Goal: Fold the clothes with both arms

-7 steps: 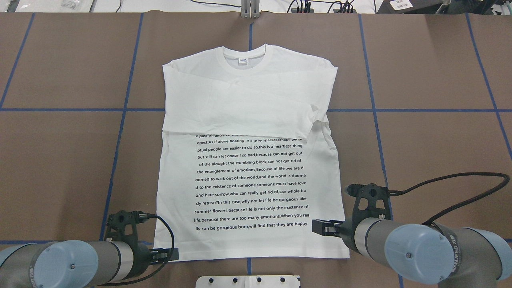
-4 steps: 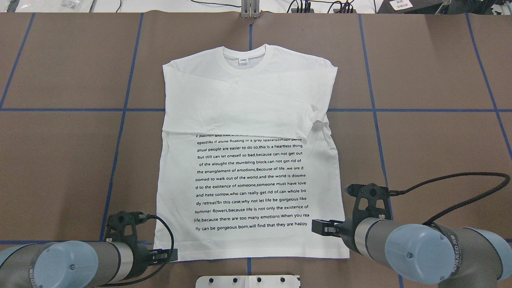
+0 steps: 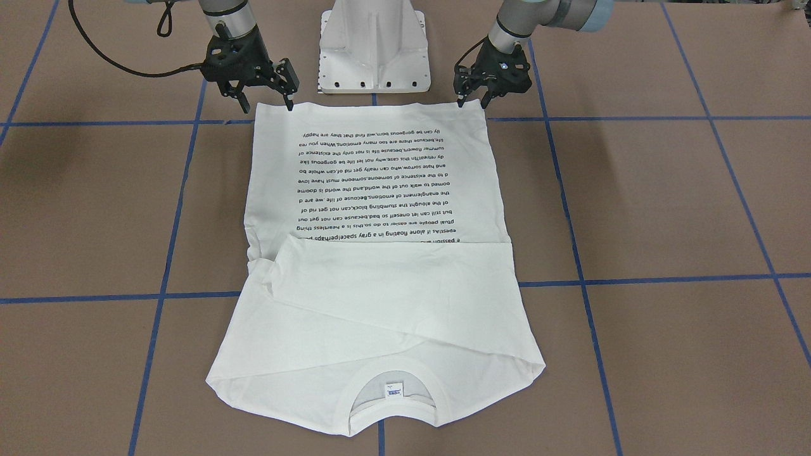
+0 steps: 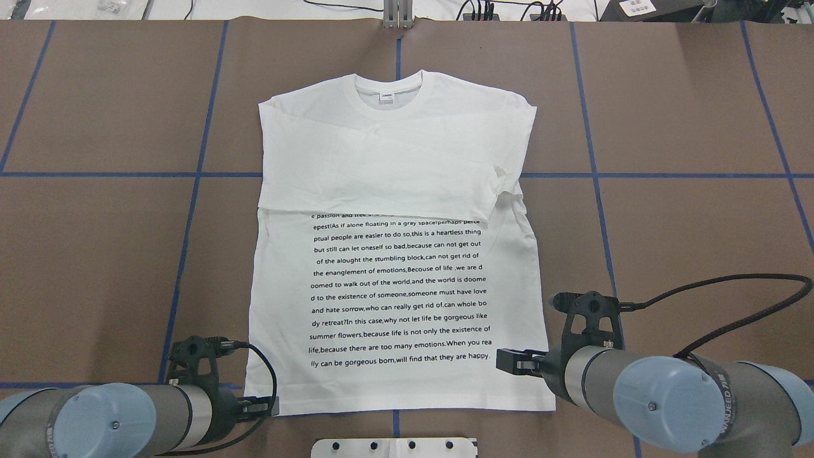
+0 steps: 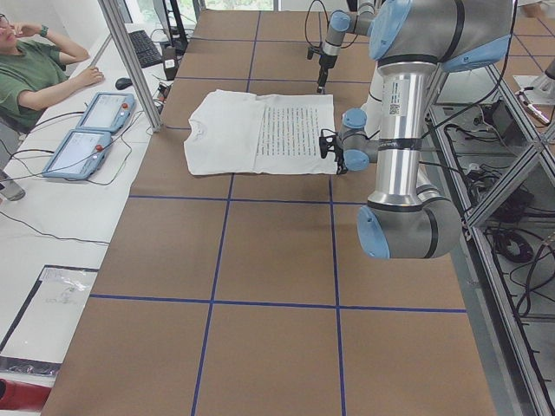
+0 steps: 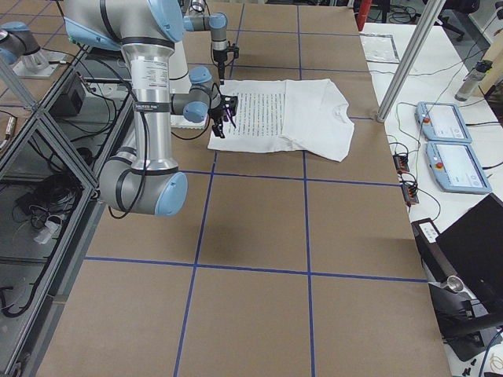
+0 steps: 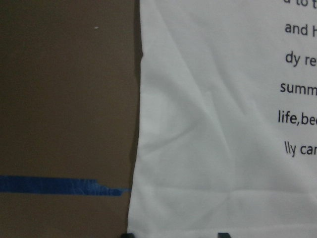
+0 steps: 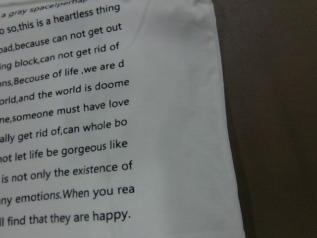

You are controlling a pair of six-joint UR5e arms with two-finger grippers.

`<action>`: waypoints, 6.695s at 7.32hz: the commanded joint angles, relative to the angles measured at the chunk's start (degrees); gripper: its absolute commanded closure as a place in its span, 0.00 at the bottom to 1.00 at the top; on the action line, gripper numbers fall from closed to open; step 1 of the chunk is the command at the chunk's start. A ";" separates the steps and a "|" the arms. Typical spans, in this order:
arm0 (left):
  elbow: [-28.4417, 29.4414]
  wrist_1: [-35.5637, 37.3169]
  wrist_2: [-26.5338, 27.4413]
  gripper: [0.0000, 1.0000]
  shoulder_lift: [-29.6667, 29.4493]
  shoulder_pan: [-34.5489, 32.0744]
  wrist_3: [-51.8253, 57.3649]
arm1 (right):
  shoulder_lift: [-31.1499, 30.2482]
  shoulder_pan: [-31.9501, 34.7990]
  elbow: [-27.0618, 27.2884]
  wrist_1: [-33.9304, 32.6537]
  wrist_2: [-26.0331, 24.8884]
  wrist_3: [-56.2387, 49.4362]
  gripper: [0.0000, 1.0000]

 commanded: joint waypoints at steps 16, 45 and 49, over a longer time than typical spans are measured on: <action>-3.76 0.44 -0.62 1.00 -0.12 -0.25 0.14 | -6.01 -10.72 -2.72 5.36 -11.87 18.72 0.37; 7.97 31.77 -13.28 1.00 -29.21 -39.27 35.03 | 30.72 36.65 -12.69 -34.05 21.62 -23.11 1.00; 28.55 16.12 -11.69 1.00 -33.69 -39.36 36.87 | 38.20 38.49 -34.84 -20.35 20.57 -25.31 1.00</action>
